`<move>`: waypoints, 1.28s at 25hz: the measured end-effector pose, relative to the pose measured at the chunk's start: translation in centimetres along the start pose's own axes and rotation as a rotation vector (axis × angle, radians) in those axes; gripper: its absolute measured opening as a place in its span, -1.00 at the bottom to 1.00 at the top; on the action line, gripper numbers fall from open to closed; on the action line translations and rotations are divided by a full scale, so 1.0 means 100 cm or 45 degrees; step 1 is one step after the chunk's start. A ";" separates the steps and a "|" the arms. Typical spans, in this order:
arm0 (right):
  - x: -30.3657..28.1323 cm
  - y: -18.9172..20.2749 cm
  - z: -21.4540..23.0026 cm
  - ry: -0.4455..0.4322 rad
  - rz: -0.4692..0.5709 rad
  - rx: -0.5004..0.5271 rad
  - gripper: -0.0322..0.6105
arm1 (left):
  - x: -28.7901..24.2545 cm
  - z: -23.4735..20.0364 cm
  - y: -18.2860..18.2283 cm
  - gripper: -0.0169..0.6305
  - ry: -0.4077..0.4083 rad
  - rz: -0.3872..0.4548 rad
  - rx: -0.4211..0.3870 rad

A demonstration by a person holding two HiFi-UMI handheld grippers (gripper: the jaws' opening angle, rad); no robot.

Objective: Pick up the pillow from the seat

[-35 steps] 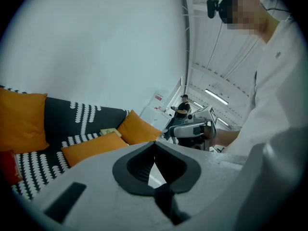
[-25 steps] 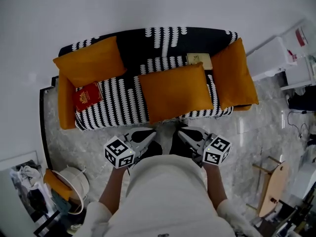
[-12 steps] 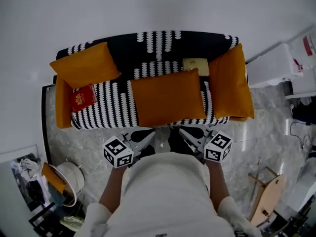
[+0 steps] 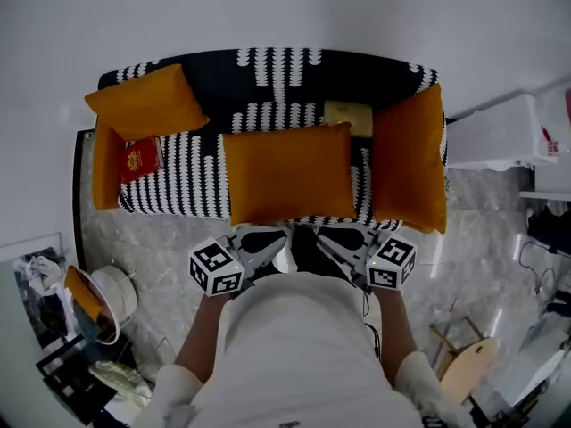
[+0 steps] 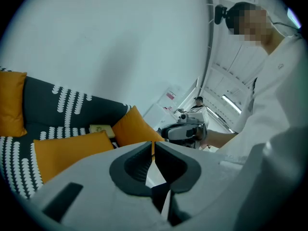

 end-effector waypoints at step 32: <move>-0.004 0.094 0.188 0.224 -0.216 -0.317 -0.01 | -0.057 -0.199 0.081 0.15 -0.076 -0.218 0.302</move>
Point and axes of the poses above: the fingertips, and each gripper's own axes: x backward along the fingers, z to its right, y out of its underside, the point moved 2 cm from there along x, backward along the fingers, and after that the axes turned 12 degrees about -y, right-handed, at the moved point
